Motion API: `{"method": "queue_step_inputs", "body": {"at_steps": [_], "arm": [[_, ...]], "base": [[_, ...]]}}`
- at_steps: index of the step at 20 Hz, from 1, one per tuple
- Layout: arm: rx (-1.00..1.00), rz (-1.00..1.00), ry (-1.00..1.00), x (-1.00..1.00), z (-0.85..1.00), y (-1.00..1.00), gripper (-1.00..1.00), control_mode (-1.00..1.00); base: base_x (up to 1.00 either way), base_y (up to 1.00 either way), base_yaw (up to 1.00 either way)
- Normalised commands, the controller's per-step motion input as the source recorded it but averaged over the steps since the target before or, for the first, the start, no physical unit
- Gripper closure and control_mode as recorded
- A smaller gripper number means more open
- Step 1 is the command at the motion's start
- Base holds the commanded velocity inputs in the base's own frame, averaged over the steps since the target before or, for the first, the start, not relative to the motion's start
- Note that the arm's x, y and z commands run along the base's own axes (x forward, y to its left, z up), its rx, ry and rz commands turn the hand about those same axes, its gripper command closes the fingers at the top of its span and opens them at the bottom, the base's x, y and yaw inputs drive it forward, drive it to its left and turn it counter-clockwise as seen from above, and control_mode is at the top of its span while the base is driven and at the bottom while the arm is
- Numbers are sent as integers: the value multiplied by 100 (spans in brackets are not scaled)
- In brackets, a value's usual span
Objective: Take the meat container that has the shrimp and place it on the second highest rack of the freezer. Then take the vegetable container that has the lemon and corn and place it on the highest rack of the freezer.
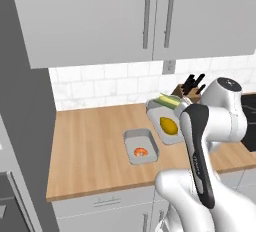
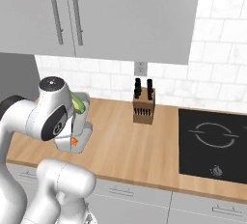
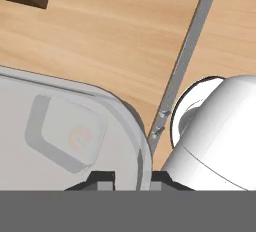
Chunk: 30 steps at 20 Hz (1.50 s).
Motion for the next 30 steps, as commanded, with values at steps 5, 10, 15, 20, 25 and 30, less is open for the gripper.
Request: {"method": "queue_step_inputs", "body": {"at_steps": [5, 10, 15, 20, 25, 30], "arm": [[0, 0, 0, 0, 0, 0, 100, 100], [0, 0, 0, 0, 0, 0, 100, 100], [0, 0, 0, 0, 0, 0, 100, 100], [0, 0, 0, 0, 0, 0, 100, 100], [0, 0, 0, 0, 0, 0, 100, 100], [0, 0, 0, 0, 0, 0, 100, 100]], "base": [[-46, 0, 3], [-96, 12, 6], [-42, 50, 6], [-28, 80, 7], [-41, 73, 2], [-62, 54, 0]]}}
